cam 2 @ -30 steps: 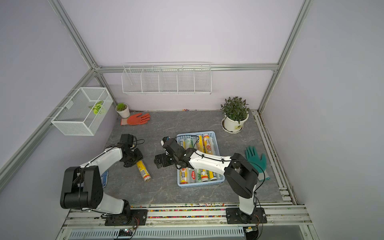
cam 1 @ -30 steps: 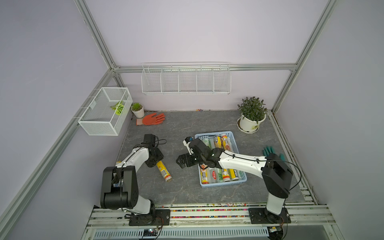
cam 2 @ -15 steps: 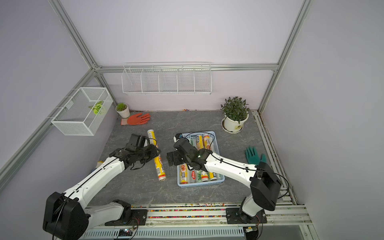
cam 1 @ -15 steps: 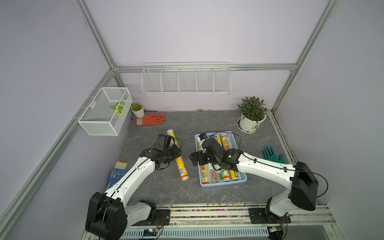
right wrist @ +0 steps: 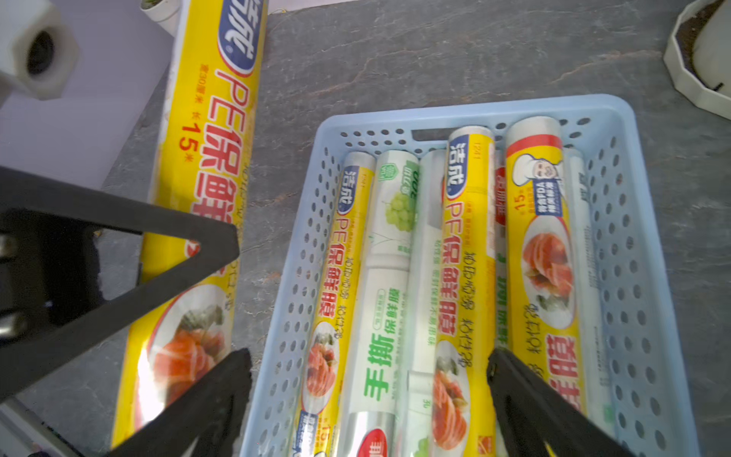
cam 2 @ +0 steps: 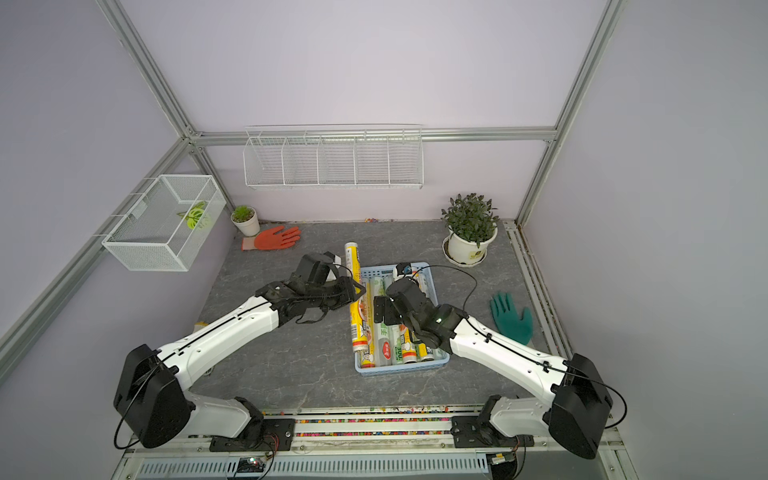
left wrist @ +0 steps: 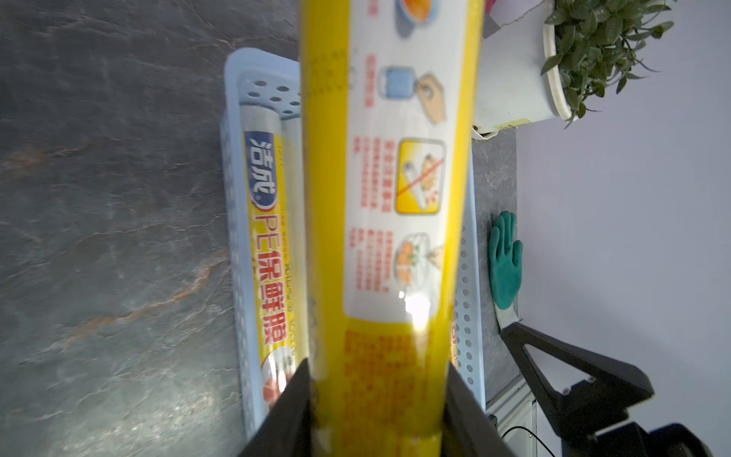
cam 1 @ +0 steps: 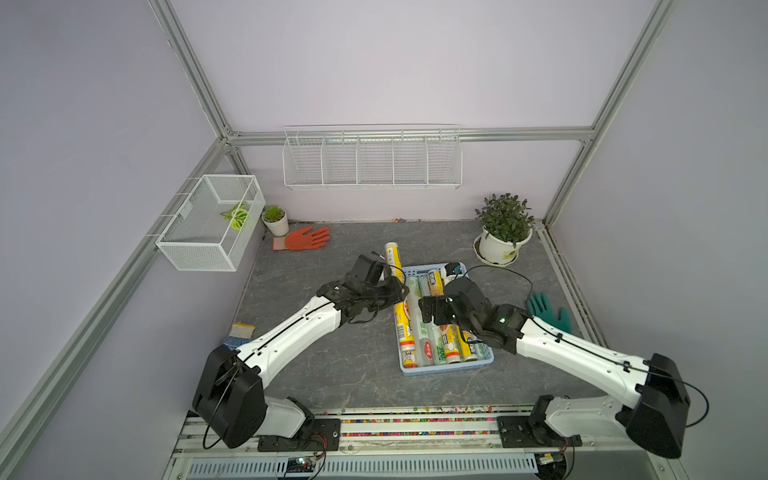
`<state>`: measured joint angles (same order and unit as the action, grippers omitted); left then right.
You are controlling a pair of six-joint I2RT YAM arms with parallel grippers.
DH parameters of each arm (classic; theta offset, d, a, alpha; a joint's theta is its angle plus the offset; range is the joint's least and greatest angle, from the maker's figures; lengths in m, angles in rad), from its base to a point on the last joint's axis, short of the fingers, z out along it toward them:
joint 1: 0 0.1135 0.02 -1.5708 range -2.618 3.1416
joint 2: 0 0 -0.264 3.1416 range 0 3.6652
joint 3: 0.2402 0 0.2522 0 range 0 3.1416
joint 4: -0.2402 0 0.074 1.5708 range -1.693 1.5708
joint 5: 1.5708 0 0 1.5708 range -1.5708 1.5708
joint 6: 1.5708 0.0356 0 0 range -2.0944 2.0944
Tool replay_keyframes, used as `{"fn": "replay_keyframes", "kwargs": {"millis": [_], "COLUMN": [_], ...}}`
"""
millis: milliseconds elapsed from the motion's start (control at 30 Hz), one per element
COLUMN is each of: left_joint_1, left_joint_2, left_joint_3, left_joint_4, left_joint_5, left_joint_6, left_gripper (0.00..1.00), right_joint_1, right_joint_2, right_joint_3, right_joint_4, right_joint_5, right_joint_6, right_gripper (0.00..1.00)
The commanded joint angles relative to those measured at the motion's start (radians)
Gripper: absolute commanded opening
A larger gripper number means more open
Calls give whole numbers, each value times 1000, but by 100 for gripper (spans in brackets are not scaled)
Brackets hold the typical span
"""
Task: Put the plastic wrap into the basket
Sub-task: Place the plastic wrap in the basket.
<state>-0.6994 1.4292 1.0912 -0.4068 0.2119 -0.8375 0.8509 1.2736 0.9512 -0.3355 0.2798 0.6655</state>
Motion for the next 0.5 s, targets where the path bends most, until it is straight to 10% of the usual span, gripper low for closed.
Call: {"fn": "replay_keyframes", "kwargs": {"millis": [0, 467], "left_joint_1": [-35, -106], "left_joint_2": [36, 196], "left_joint_3": [63, 149], "left_joint_4": [47, 27], "left_joint_5": [14, 4], "left_joint_6": [-19, -56], "left_gripper": [15, 16], "right_joint_1": [-32, -136], "right_joint_2": [-46, -146], "right_joint_3": [-37, -142], "right_joint_4": [-32, -33], "right_joint_5": [2, -11], "right_joint_6": [28, 59], "right_gripper": [98, 98]}}
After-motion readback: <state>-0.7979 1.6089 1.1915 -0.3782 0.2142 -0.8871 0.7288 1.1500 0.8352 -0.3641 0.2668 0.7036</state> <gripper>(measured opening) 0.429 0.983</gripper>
